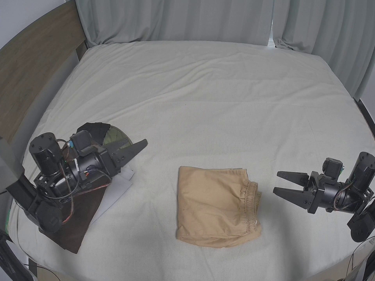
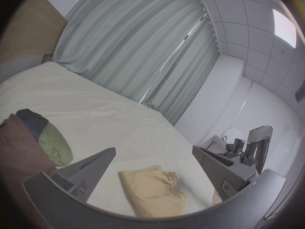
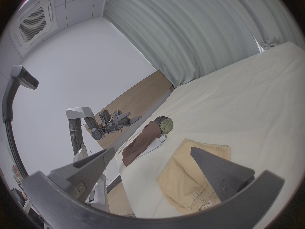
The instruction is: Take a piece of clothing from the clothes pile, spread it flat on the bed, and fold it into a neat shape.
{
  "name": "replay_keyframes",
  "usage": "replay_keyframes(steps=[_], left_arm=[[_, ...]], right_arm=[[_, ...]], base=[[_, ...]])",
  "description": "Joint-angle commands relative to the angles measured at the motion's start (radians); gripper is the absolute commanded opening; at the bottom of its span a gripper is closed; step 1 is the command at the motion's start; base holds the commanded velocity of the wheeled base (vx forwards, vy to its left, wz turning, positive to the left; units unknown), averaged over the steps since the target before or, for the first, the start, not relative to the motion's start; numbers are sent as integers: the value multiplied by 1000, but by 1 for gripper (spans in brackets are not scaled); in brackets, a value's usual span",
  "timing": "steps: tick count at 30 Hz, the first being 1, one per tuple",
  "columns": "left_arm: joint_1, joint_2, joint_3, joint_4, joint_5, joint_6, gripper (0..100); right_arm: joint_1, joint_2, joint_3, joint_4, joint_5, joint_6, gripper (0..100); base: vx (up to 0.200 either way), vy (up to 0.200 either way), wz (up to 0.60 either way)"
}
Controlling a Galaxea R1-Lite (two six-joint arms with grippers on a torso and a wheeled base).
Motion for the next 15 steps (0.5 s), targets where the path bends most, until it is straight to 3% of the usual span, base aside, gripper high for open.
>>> replay_keyframes(steps=[1, 6, 9, 10, 12, 13, 15], left_arm=[[86, -81, 68, -5, -41, 11, 100], [143, -90, 112, -9, -82, 51, 100], [178, -84, 132, -9, -88, 143, 100], [206, -80, 160, -11, -91, 225, 100], [224, -80, 190, -12, -101, 298, 100], [224, -80, 190, -12, -101, 298, 100], [241, -80, 241, -11, -124, 407, 100]], right_arm=[[8, 2, 8, 0, 1, -1, 100], [22, 4, 9, 0, -1, -1, 100], [22, 7, 17, 0, -1, -10, 100], [22, 21, 20, 0, -1, -21, 100], [23, 50, 23, 0, -1, -33, 100], [23, 50, 23, 0, -1, -33, 100], [33, 114, 23, 0, -2, -78, 100]], base=[[0, 0, 0], [0, 0, 0], [0, 0, 0], [0, 0, 0], [0, 0, 0], [0, 0, 0], [0, 0, 0]])
